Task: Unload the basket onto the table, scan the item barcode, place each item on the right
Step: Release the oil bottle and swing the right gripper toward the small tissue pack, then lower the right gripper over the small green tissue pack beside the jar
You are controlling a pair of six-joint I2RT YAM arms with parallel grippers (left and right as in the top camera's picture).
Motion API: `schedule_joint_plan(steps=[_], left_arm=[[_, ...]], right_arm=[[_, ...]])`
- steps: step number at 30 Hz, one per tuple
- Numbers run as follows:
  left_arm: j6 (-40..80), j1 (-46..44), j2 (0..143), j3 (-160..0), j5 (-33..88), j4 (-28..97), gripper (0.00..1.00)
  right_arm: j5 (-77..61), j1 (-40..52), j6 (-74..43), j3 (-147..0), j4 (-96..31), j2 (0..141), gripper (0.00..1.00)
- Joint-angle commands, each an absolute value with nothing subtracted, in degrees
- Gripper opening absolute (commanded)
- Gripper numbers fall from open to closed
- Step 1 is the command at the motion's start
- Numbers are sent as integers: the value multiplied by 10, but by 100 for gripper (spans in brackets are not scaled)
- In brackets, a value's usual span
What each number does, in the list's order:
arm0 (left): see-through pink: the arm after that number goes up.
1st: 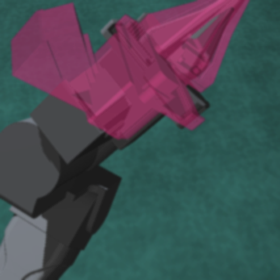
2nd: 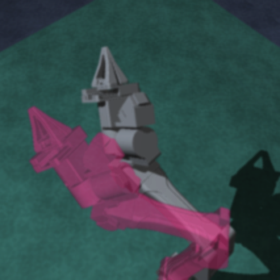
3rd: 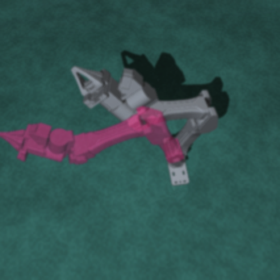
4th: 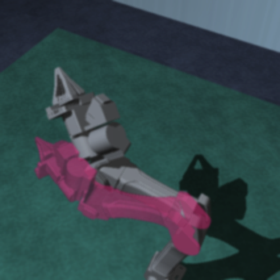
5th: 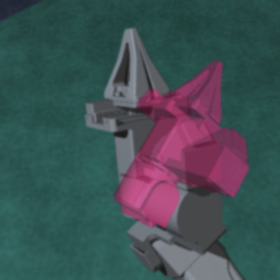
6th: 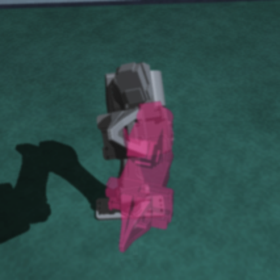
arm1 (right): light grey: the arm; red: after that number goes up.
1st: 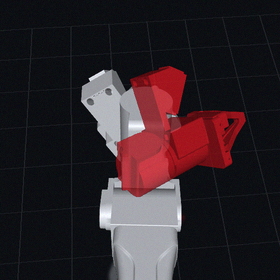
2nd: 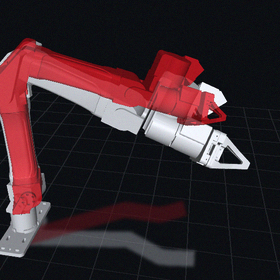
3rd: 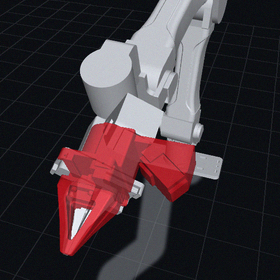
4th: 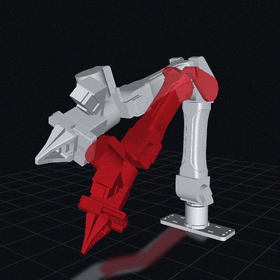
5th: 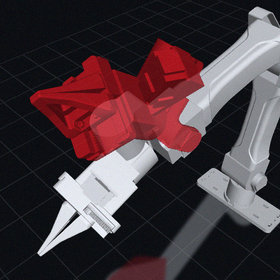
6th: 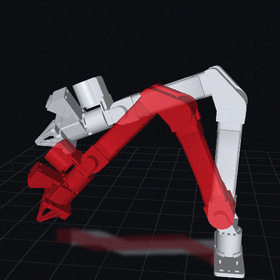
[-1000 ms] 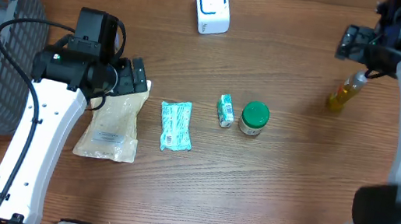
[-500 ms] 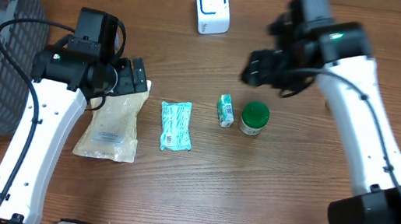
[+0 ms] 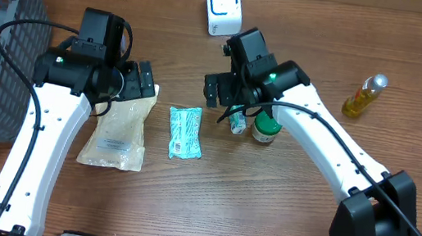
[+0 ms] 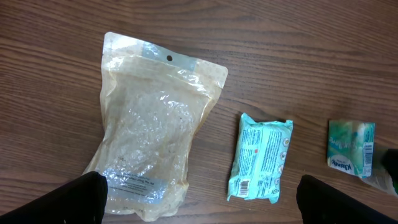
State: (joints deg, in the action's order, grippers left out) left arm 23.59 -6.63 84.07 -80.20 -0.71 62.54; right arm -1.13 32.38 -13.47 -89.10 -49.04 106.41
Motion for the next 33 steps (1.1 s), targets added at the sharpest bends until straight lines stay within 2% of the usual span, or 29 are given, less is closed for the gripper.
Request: schedule_joint_plan(steps=[1,3,7,14,33], left_arm=[[231,-64,840,-806,-11,625,100],[231,-64,840,-806,-11,625,100],[231,-64,840,-806,-10,625,100],[231,-64,840,-806,-11,625,100],[231,-64,840,-806,-11,625,100]], right_arm=[[13,321,-164,-860,-468,1065,93],[14,321,-166,-844,-450,1065,84],[29,326,-166,-807,-400,1065,75],[69,326,-168,-759,-349,1065,76],[79,325,-200,-722,-367,1065,74]])
